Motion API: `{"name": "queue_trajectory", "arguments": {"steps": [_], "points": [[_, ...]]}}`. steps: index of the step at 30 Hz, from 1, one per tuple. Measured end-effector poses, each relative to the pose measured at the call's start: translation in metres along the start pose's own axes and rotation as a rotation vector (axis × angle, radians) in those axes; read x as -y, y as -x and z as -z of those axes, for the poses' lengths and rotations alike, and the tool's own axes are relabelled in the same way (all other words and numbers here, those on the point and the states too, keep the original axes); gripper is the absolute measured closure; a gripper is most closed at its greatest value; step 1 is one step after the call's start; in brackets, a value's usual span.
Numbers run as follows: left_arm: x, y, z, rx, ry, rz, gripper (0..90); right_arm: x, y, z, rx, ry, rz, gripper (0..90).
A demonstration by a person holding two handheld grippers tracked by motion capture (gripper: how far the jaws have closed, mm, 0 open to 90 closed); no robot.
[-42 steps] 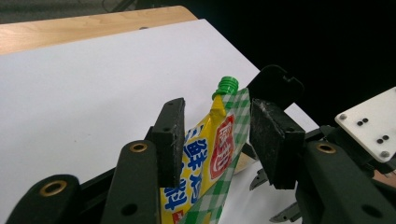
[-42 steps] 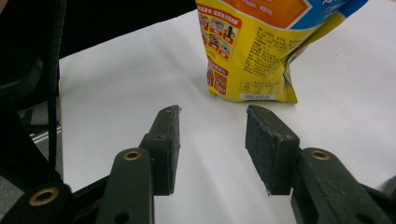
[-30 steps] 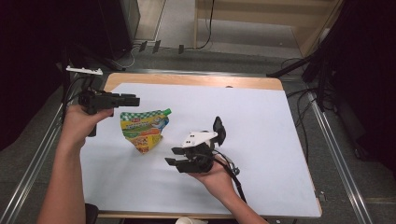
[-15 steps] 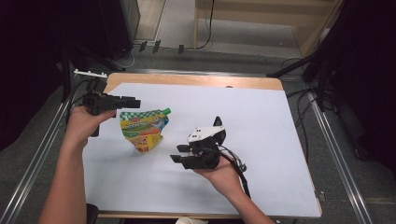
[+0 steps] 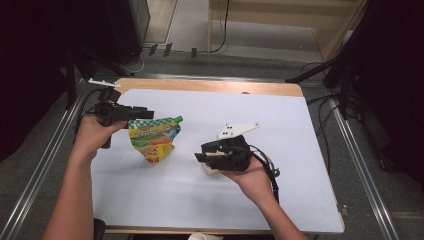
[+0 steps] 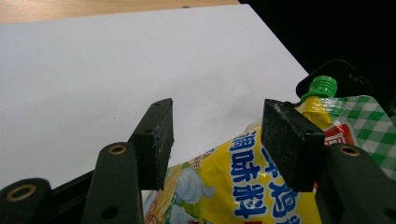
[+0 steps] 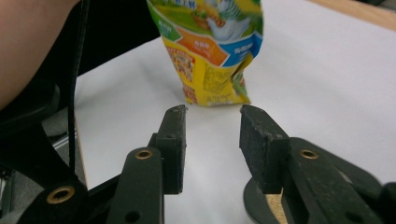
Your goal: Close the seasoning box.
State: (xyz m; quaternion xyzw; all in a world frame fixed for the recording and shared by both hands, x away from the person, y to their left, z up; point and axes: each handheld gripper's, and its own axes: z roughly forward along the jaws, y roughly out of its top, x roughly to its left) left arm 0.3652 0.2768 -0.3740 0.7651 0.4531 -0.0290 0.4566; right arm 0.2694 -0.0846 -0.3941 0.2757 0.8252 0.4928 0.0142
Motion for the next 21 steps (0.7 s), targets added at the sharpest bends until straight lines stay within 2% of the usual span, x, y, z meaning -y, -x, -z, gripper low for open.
{"name": "queue_trajectory", "arguments": {"steps": [6, 12, 16, 21], "points": [[0.002, -0.004, -0.001, 0.029, 0.021, 0.020, 44.1, -0.006, 0.007, 0.017, 0.022, 0.015, -0.005, 74.5], [0.003, -0.006, 0.000, 0.020, 0.020, 0.025, 43.4, -0.008, 0.015, 0.033, 0.038, 0.025, -0.018, 86.4], [0.003, -0.006, -0.001, 0.016, 0.020, 0.026, 42.8, -0.008, 0.024, 0.043, 0.068, 0.033, -0.035, 90.0], [0.004, -0.007, 0.000, 0.016, 0.021, 0.033, 42.2, -0.009, 0.033, 0.055, 0.096, 0.046, -0.053, 90.0]]}}
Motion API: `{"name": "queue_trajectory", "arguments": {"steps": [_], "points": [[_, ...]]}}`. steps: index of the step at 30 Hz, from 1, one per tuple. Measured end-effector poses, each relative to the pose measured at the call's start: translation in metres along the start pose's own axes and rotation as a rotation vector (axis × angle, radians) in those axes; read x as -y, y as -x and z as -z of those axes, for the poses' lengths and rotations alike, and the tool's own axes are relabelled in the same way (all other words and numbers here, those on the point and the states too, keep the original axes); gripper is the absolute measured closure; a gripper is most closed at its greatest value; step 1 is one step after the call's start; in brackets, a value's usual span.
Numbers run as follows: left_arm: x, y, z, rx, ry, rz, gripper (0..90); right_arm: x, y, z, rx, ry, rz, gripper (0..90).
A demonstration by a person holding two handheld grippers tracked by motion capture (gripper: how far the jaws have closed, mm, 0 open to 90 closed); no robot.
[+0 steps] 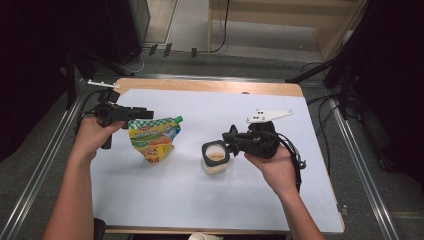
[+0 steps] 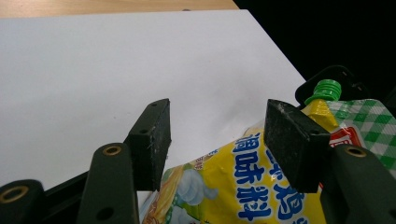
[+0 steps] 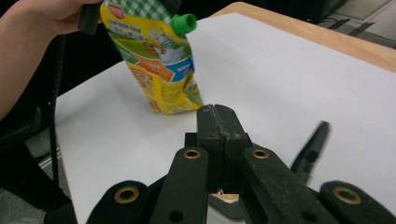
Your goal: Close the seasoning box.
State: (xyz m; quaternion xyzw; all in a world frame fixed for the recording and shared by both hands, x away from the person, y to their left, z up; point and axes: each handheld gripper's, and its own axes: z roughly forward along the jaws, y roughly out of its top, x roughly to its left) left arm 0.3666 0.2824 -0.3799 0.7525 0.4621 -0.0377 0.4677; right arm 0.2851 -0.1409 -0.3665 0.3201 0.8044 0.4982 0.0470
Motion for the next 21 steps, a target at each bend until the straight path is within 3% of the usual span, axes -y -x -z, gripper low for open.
{"name": "queue_trajectory", "arguments": {"steps": [9, 15, 21], "points": [[0.000, 0.000, -0.004, -0.003, -0.010, 0.002, 41.6, 0.004, 0.024, 0.020, 0.090, 0.032, -0.040, 90.0], [-0.001, 0.000, -0.005, -0.006, -0.019, -0.004, 41.5, 0.016, 0.038, 0.010, 0.102, 0.006, -0.086, 90.0], [0.000, -0.002, -0.005, -0.013, -0.016, 0.001, 41.4, 0.022, 0.040, 0.000, 0.095, -0.013, -0.098, 90.0]]}}
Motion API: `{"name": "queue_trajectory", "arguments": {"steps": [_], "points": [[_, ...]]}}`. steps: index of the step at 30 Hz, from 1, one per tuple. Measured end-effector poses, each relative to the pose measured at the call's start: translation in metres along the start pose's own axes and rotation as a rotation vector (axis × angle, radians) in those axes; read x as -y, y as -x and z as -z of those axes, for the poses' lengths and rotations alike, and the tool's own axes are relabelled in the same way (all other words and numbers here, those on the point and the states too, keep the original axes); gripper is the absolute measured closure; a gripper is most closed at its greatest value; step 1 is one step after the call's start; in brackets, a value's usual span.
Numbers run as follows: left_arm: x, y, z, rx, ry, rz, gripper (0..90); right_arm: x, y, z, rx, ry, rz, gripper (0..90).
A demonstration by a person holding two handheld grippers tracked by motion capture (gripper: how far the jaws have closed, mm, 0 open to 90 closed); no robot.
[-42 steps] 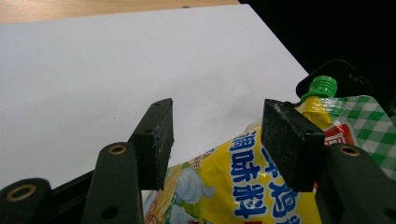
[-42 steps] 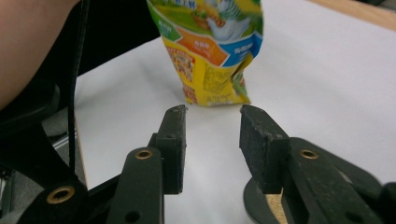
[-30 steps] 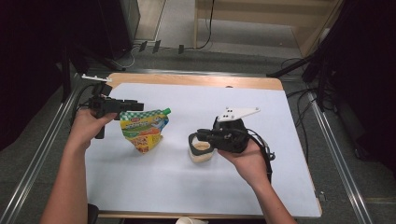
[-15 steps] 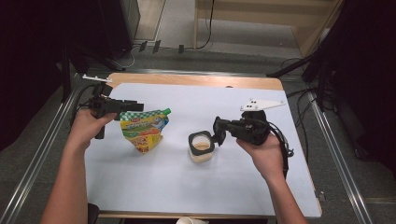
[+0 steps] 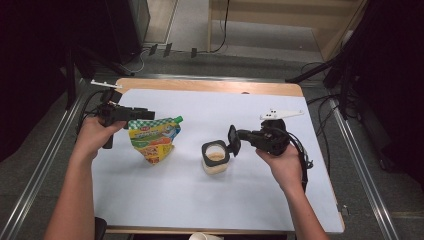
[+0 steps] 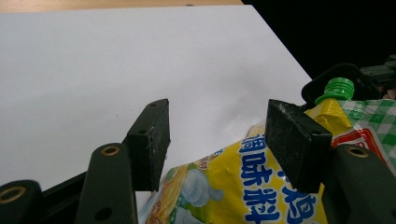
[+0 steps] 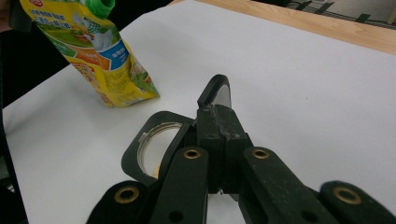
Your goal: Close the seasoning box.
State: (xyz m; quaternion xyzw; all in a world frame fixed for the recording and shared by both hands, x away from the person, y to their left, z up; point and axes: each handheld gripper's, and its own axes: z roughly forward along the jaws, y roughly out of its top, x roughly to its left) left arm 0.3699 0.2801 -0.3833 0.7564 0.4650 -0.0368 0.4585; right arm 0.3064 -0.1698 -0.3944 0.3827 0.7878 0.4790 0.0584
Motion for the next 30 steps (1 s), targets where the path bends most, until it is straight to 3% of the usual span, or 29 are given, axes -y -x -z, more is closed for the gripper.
{"name": "queue_trajectory", "arguments": {"steps": [11, 23, 30], "points": [[0.000, -0.002, 0.002, -0.006, 0.006, 0.009, 41.2, 0.005, -0.007, -0.015, -0.037, -0.032, 0.009, 90.0], [0.001, -0.005, 0.005, -0.012, 0.015, 0.016, 41.2, 0.006, -0.019, -0.023, -0.080, -0.011, 0.042, 90.0], [0.002, -0.005, 0.004, -0.018, 0.007, 0.019, 41.2, 0.007, -0.025, -0.030, -0.099, -0.026, 0.051, 90.0]]}}
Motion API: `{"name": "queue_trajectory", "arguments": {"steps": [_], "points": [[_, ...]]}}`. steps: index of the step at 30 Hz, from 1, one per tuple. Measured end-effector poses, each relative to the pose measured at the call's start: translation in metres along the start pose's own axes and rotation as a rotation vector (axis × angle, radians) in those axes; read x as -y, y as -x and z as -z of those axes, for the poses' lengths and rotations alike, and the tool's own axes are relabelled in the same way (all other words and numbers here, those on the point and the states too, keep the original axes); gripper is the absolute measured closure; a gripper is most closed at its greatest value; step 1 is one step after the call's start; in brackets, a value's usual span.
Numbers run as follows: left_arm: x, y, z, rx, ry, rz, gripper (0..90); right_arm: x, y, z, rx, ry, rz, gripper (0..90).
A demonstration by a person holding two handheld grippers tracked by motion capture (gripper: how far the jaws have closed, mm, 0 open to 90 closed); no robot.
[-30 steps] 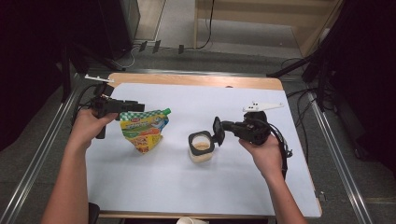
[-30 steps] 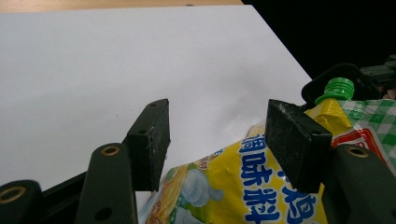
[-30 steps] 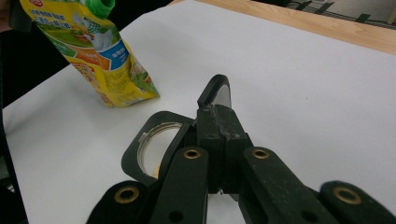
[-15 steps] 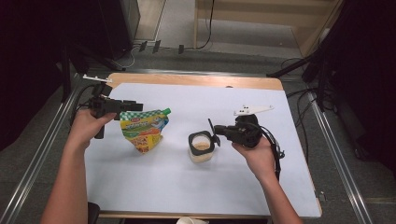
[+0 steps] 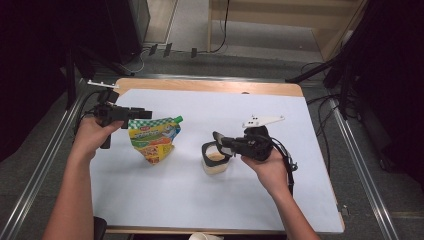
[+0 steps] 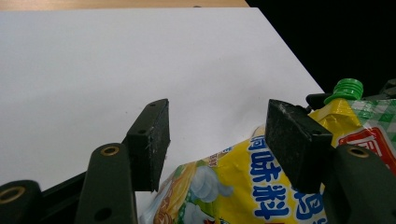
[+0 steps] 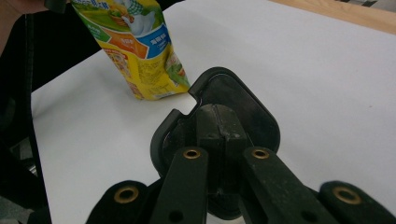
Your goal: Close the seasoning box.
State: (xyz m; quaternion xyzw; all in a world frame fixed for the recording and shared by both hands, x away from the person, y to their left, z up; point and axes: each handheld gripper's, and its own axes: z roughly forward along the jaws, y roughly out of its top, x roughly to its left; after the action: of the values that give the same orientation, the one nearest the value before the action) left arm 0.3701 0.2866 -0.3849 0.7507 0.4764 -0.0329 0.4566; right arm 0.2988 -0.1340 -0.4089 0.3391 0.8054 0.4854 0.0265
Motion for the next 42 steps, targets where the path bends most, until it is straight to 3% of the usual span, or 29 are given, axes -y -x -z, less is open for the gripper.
{"name": "queue_trajectory", "arguments": {"steps": [21, 30, 35, 39, 42], "points": [[0.001, -0.003, -0.001, 0.001, -0.003, 0.005, 41.0, 0.013, -0.012, -0.032, -0.034, -0.098, 0.052, 90.0], [0.001, -0.002, -0.002, 0.000, -0.005, 0.002, 41.0, 0.015, -0.014, -0.036, -0.037, -0.111, 0.059, 89.6], [0.002, -0.004, -0.003, -0.019, -0.013, 0.004, 40.7, 0.011, -0.009, -0.031, -0.040, -0.088, 0.047, 77.9], [0.002, -0.004, -0.003, -0.027, -0.021, 0.000, 40.7, 0.008, -0.006, -0.023, -0.014, -0.071, 0.075, 68.5], [0.002, -0.003, -0.003, -0.023, -0.018, -0.001, 40.6, 0.007, 0.001, -0.016, 0.002, -0.054, 0.051, 60.8]]}}
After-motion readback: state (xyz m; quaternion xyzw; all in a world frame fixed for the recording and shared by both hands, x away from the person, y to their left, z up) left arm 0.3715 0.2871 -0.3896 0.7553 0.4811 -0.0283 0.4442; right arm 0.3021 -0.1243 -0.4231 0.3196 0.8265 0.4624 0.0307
